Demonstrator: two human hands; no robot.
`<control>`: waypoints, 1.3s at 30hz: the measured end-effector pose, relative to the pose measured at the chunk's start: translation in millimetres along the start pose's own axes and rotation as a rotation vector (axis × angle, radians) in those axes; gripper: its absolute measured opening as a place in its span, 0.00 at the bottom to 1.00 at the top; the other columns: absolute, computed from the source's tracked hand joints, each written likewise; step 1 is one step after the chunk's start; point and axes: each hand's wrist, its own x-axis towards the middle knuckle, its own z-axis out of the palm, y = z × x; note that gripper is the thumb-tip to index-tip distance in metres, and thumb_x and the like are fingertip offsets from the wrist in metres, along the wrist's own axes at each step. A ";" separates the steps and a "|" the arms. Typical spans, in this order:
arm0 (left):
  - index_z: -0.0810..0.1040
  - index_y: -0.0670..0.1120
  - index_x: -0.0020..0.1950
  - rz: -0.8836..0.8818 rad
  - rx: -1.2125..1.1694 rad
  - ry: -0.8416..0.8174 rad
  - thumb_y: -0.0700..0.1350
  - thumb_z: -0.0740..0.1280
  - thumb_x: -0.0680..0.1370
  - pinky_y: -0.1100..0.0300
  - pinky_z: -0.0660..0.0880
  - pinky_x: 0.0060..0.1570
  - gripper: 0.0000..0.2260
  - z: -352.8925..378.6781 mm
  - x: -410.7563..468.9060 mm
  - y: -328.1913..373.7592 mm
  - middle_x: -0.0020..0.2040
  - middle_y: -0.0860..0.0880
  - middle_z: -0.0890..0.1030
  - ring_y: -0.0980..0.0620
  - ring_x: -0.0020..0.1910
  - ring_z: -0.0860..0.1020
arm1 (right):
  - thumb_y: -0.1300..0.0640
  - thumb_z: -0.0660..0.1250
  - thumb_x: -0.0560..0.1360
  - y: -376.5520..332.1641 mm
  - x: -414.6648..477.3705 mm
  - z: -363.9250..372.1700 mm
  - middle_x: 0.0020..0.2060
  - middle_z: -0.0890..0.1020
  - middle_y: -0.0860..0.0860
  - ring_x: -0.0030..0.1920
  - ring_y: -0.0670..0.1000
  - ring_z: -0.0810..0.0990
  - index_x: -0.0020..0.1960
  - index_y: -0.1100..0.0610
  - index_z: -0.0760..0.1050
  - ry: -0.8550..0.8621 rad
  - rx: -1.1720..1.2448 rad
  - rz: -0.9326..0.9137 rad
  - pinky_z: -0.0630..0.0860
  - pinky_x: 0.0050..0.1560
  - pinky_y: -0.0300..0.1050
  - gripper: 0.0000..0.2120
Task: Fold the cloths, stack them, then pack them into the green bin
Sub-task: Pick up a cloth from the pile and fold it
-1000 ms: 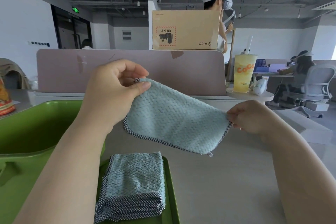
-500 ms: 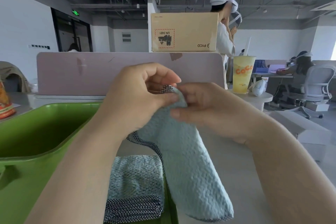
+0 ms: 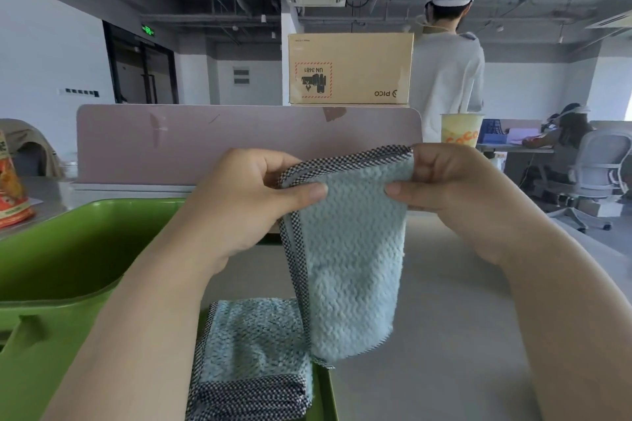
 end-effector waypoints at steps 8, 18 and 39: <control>0.82 0.55 0.40 0.050 -0.051 0.018 0.39 0.75 0.68 0.76 0.72 0.33 0.10 2.1 -1.0 3.7 0.37 0.60 0.85 0.64 0.37 0.82 | 0.61 0.76 0.65 -7.5 -4.3 -4.8 0.47 0.86 0.51 0.48 0.53 0.84 0.55 0.51 0.79 -0.137 0.030 -0.090 0.80 0.52 0.49 0.20; 0.83 0.52 0.46 0.005 -0.077 -0.044 0.36 0.73 0.70 0.59 0.78 0.46 0.12 1.0 -2.2 6.4 0.41 0.54 0.86 0.56 0.42 0.84 | 0.48 0.74 0.66 -19.2 -8.0 6.5 0.43 0.84 0.49 0.43 0.56 0.78 0.41 0.46 0.83 -0.030 -0.126 -0.136 0.72 0.48 0.42 0.05; 0.83 0.54 0.51 0.047 -0.127 -0.144 0.34 0.67 0.75 0.58 0.76 0.55 0.15 8.7 -8.1 19.1 0.47 0.55 0.86 0.57 0.48 0.83 | 0.53 0.74 0.69 -28.7 -9.3 26.2 0.36 0.83 0.48 0.36 0.57 0.78 0.40 0.48 0.82 0.032 -0.116 -0.154 0.71 0.35 0.40 0.01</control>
